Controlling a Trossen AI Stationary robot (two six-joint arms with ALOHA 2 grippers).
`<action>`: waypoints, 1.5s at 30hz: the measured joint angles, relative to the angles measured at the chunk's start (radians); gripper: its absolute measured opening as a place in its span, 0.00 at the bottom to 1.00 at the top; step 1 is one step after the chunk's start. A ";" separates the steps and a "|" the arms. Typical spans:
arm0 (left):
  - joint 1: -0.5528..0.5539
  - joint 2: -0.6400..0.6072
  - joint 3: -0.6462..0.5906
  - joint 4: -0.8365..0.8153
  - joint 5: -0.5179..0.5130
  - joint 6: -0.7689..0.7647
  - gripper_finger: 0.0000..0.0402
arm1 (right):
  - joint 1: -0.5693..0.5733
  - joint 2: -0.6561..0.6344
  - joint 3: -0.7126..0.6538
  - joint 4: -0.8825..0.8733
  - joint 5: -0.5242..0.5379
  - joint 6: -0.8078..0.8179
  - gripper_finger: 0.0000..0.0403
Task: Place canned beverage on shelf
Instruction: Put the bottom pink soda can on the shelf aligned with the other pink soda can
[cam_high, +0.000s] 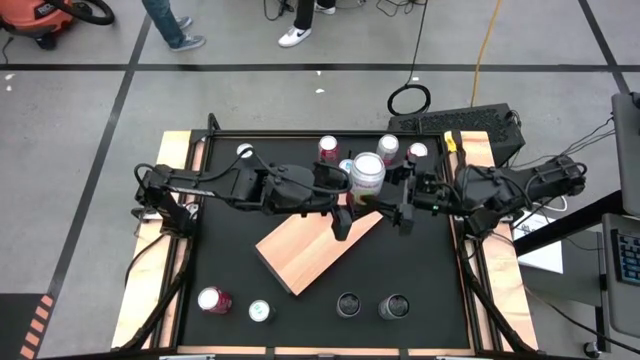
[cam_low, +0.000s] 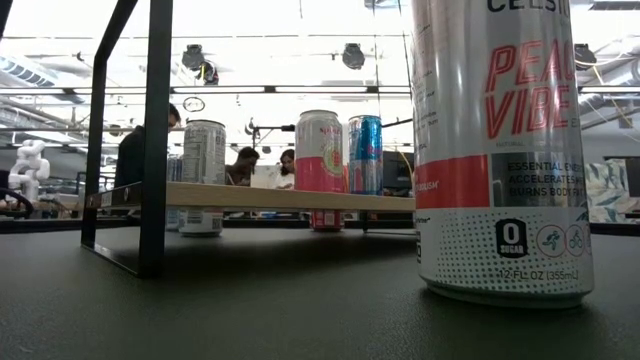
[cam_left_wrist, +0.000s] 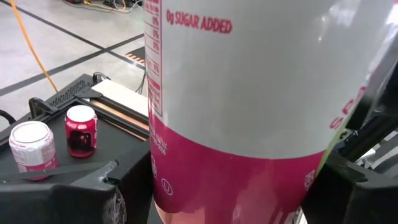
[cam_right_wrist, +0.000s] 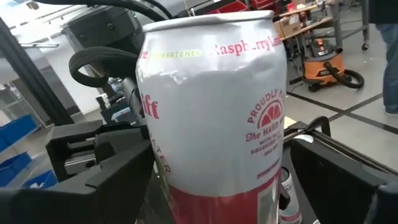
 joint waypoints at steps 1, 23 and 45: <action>0.001 0.000 0.000 0.000 0.000 0.000 0.73 | -0.002 0.001 0.000 0.004 -0.009 -0.005 0.87; 0.015 0.000 0.001 0.000 0.050 0.002 0.76 | -0.032 0.034 0.000 0.057 -0.051 -0.044 0.63; 0.021 -0.131 0.004 -0.036 0.131 0.057 0.97 | -0.032 -0.030 -0.001 -0.054 -0.157 -0.040 0.67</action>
